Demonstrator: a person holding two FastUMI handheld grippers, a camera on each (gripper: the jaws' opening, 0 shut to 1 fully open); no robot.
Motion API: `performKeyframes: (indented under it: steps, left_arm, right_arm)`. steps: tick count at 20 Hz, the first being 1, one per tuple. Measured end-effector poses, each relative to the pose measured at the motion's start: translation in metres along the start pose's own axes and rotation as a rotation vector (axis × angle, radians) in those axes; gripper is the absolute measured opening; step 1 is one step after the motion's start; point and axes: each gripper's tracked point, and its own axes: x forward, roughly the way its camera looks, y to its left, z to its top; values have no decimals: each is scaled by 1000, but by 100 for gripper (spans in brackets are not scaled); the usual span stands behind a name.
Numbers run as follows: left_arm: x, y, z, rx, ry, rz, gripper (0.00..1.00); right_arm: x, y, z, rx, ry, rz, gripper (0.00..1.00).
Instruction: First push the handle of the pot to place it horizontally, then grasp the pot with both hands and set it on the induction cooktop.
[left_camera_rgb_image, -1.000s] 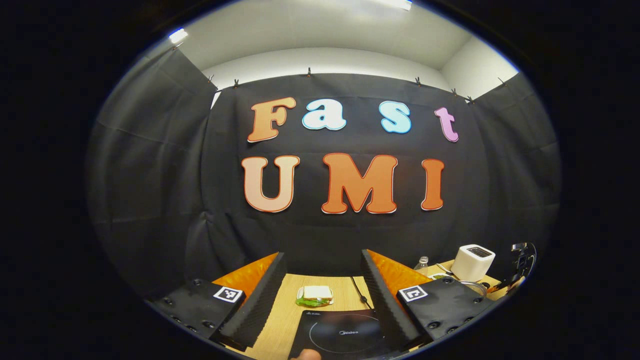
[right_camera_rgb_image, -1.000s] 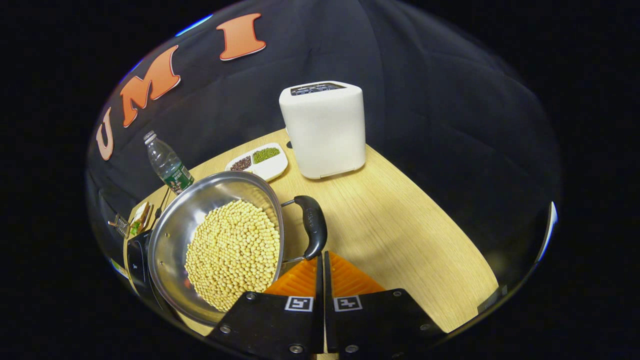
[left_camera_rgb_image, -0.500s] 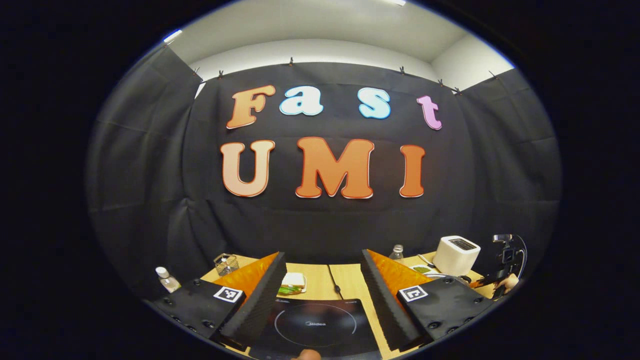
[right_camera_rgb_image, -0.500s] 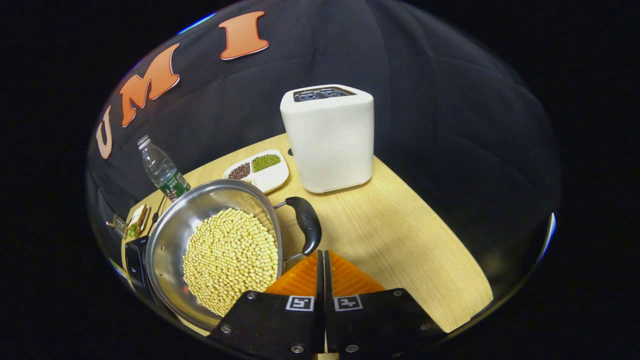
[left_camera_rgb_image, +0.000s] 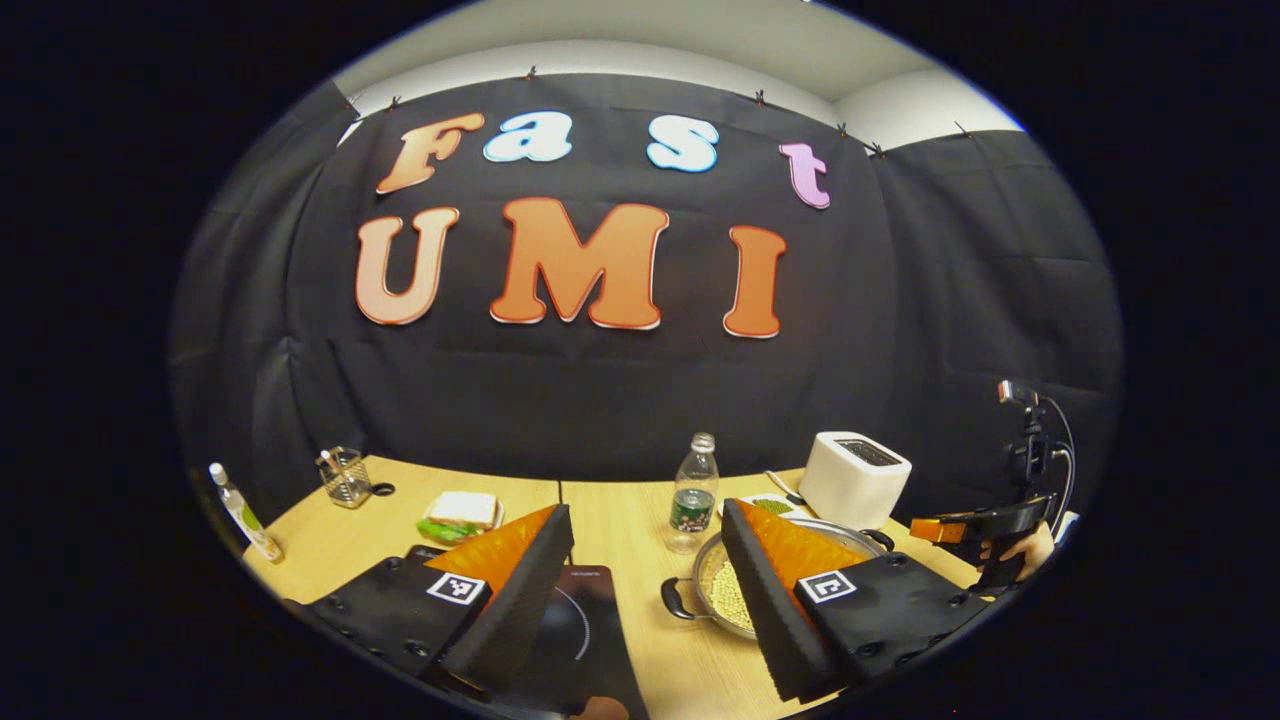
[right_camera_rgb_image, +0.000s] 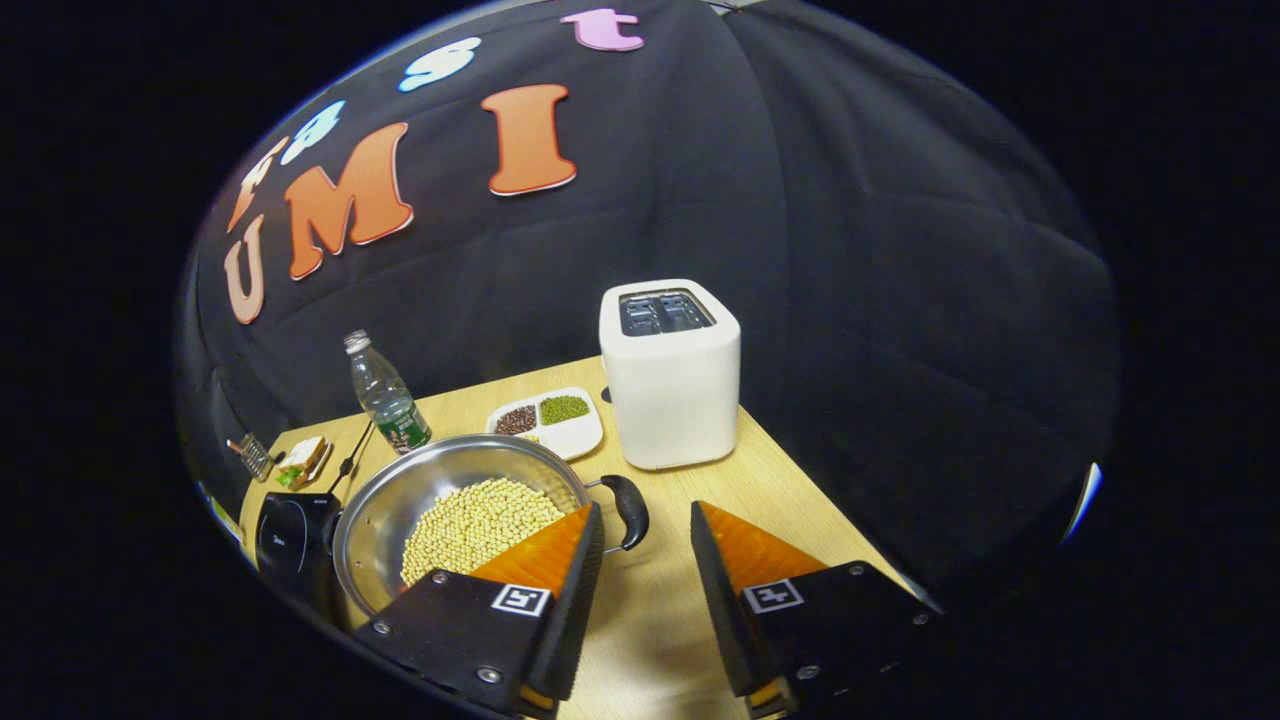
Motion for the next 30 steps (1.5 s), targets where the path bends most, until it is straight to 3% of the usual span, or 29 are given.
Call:
performKeyframes:
  steps: [3,6,16,23,24,26,28,30]
  left_arm:
    - [26,-15,-45,-29,100,-13,98]
    - [46,-23,-92,-31,201,-7,98]
    - [107,-17,-166,22,373,36,99]
    - [137,-22,-198,72,454,8,99]
    - [139,-24,-202,73,462,2,98]
    - [140,-28,-210,46,496,-11,98]
    - [139,-33,-215,-7,527,-25,98]
    - [139,-34,-216,-22,551,-19,89]
  right_arm:
    - [2,6,12,-73,-58,5,81]
    - [10,16,9,-73,-46,30,93]
    - [63,16,-28,-84,79,26,94]
    - [90,27,-51,-90,171,45,94]
    - [93,29,-54,-90,184,51,89]
    - [95,30,-59,-73,211,57,93]
    - [101,27,-68,-34,249,55,88]
    - [99,31,-69,10,273,72,73]
